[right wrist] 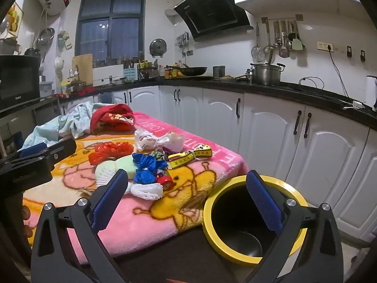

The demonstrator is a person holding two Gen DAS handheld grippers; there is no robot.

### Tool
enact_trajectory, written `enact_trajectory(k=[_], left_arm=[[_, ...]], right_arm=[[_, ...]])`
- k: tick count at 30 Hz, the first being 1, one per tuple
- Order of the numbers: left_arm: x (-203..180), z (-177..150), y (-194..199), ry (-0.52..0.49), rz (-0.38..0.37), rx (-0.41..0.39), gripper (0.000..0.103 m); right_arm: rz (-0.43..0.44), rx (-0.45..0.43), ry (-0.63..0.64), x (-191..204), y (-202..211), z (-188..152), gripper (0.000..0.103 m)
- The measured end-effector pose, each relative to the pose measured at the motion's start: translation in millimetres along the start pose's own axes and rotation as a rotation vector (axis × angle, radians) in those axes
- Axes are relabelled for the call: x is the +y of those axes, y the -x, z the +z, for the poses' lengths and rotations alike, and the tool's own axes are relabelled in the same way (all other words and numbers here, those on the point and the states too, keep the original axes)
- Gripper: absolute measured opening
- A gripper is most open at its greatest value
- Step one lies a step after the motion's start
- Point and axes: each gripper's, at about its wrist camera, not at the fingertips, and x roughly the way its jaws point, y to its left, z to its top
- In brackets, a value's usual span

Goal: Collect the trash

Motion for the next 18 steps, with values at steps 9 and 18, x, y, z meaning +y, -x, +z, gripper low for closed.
enact_trajectory(k=[9,18], left_arm=[[-4.6,0.6,-2.9,0.0,0.002,-0.004,0.093],[-4.4,-0.2,-2.7,-0.001,0.0,-0.005,0.093]], right_arm=[[-0.013,-0.005,-0.001,-0.2,1.9,3.5,0.097],[-0.03,-0.008,-0.003,2.3,5.1,5.4,0.097]])
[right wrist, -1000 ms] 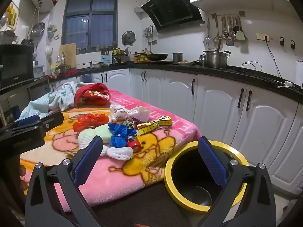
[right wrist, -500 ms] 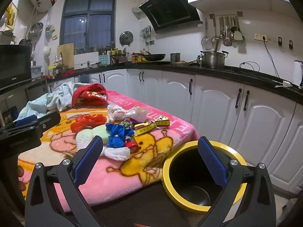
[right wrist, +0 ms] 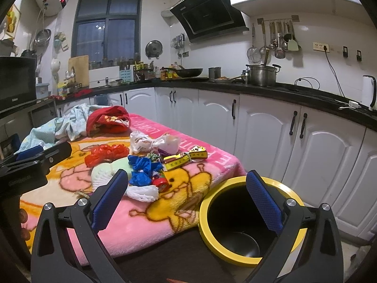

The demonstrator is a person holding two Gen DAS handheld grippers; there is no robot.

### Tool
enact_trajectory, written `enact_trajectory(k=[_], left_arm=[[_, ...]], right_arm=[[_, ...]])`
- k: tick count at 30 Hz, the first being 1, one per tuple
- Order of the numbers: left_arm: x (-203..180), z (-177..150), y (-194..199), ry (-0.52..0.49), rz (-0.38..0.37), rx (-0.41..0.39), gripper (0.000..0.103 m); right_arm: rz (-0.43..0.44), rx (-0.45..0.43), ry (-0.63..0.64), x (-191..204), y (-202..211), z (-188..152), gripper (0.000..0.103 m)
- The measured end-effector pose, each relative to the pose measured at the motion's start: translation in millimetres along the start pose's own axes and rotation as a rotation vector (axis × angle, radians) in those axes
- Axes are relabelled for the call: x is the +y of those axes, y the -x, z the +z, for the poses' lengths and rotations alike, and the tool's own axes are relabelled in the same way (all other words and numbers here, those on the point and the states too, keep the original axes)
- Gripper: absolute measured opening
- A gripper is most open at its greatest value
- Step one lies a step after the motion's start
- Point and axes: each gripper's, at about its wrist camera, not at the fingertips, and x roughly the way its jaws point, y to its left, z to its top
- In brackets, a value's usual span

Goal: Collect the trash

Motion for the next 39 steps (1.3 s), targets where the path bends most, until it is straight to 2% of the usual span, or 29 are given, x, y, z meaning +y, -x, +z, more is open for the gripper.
enact_trajectory(k=[8,9,15,29,39], left_arm=[[2.5,7.2,-2.1,-0.002,0.0,-0.002,0.093],[-9.9,2.5,-1.1,-0.002,-0.001,-0.006,0.093],[-15.6,1.9,-3.2,0.0,0.002,-0.003,0.093],[-7.7,-1.4,1.9,0.0,-0.003,-0.004,0.093],[-0.9,-0.1,-0.4,0.027,0.005,-0.005,0.093]], right_arm=[[0.002,-0.001,0.0,-0.5,0.1,-0.2,0.097],[0.001,-0.001,-0.001,-0.8,0.1,0.2,0.097],[0.001,-0.002,0.0,-0.6,0.0,-0.6,0.097],[0.002,-0.004,0.001,-0.6,0.0,-1.1,0.097],[0.05,0.004,0.041,5.3,-2.2,8.3,0.097]])
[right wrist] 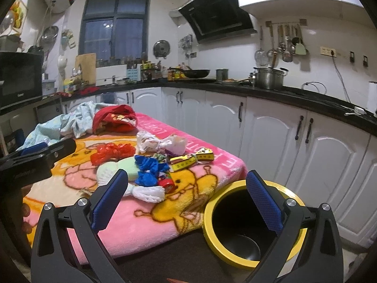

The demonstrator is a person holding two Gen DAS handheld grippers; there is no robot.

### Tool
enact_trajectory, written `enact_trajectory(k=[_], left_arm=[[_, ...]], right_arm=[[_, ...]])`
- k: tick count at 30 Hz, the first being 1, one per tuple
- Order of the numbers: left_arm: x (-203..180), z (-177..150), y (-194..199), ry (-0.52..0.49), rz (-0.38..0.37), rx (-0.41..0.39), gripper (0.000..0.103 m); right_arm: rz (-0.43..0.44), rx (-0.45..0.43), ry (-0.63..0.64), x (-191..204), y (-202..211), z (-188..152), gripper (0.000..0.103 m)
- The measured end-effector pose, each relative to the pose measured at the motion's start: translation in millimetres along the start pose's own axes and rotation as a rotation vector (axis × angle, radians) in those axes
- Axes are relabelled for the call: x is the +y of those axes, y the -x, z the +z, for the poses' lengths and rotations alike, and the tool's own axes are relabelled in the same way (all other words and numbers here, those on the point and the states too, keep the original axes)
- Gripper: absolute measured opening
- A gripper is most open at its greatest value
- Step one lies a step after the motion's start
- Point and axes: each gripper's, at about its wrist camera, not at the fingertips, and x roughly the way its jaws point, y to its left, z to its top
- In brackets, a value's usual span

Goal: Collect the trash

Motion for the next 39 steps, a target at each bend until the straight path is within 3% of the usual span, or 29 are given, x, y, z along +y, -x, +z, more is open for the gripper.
enact_trajectory(k=[12,18,24,30,33,37,39], left_arm=[[56.9,15.7,-16.8,0.072,0.061,-0.003,0.093],[77.3,33.1,-32.8,0.063,0.061,-0.007,0.093],[83.1,45.6,-71.9,0.012,0.024,0.053,0.093],[89.3,44.7,-130.0,-0.012,-0.047,0.197,0.093],[95.7,41.5,-155.6,0.001,-0.084,0.267,0.093],[99.5,37.0,-182.3,-0.011,-0.121,0.337,0.093],[100.4,32.3,-193.6,-0.01,-0.147,0.375,0.093]], right_arm=[[0.164,0.109,0.152,44.8,-37.6,-3.9,0.097],[0.212,0.157,0.19,55.3,-66.2,-6.7,0.097],[0.223,0.255,0.189,46.8,-105.1,-13.2,0.097],[0.241,0.308,0.224,46.2,-133.5,-21.0,0.097],[0.27,0.345,0.252,49.2,-149.0,-24.3,0.082],[0.293,0.365,0.286,53.7,-160.2,-27.9,0.075],[0.305,0.376,0.308,56.8,-163.6,-30.7,0.063]])
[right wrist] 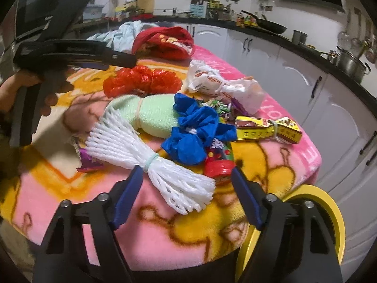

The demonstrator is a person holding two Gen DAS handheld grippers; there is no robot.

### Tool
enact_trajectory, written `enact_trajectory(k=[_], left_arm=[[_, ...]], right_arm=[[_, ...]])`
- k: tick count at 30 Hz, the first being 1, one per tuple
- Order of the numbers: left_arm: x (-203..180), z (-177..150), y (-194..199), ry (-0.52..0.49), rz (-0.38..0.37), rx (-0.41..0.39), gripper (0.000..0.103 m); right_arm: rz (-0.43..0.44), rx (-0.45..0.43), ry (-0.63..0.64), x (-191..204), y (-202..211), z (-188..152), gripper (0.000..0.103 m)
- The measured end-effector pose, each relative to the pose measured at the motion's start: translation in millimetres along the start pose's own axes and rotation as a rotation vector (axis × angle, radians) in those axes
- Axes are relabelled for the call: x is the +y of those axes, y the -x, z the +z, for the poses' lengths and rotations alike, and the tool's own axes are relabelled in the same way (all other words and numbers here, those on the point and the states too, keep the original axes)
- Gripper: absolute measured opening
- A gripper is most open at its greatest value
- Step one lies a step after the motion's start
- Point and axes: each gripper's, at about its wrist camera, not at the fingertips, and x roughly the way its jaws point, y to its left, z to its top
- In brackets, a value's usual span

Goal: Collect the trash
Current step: 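Grasp the red plastic bag with the left tool while the right tool grasps the white mesh bundle, then carry both items over the yellow bin and open both tools to drop them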

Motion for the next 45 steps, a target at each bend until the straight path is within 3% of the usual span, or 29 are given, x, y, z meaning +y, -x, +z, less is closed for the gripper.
enact_trajectory(k=[2,4,5,8,10,12,18,31,45], left_arm=[[1.3,0.1,-8.3,0.001,-0.017,0.03,0.09],[2.1,-0.6,-14.7,-0.005,-0.029,0.048,0.083],[2.4,-1.4,-17.1,-0.007,-0.039,0.054,0.078],[0.7,-2.3,-20.0,-0.019,-0.055,0.06,0.062],[0.2,-2.9,-20.9,-0.019,-0.075,0.063,0.052],[0.1,-4.7,-20.1,-0.021,-0.093,0.064,0.037],[2.2,-8.2,-8.8,-0.027,-0.105,0.03,0.021],[-6.7,-1.1,41.6,-0.018,-0.114,-0.114,0.017],[-58.4,1.0,62.2,-0.061,-0.152,-0.178,0.017]], right_arm=[[0.013,0.018,0.016,1.8,-3.2,-0.3,0.049],[0.025,0.025,0.022,2.3,-4.3,-1.9,0.042],[0.035,0.022,0.026,2.5,-4.0,-2.4,0.031],[0.061,0.025,0.064,8.2,-2.3,-4.9,0.014],[0.074,0.024,0.079,11.0,-0.1,-4.9,0.014],[0.082,0.023,0.083,12.7,2.6,-6.1,0.012],[0.099,0.008,0.072,12.7,7.9,-4.1,0.011],[0.087,-0.073,0.043,4.5,43.9,3.8,0.01],[-0.022,-0.138,-0.062,-41.1,84.8,3.4,0.01]])
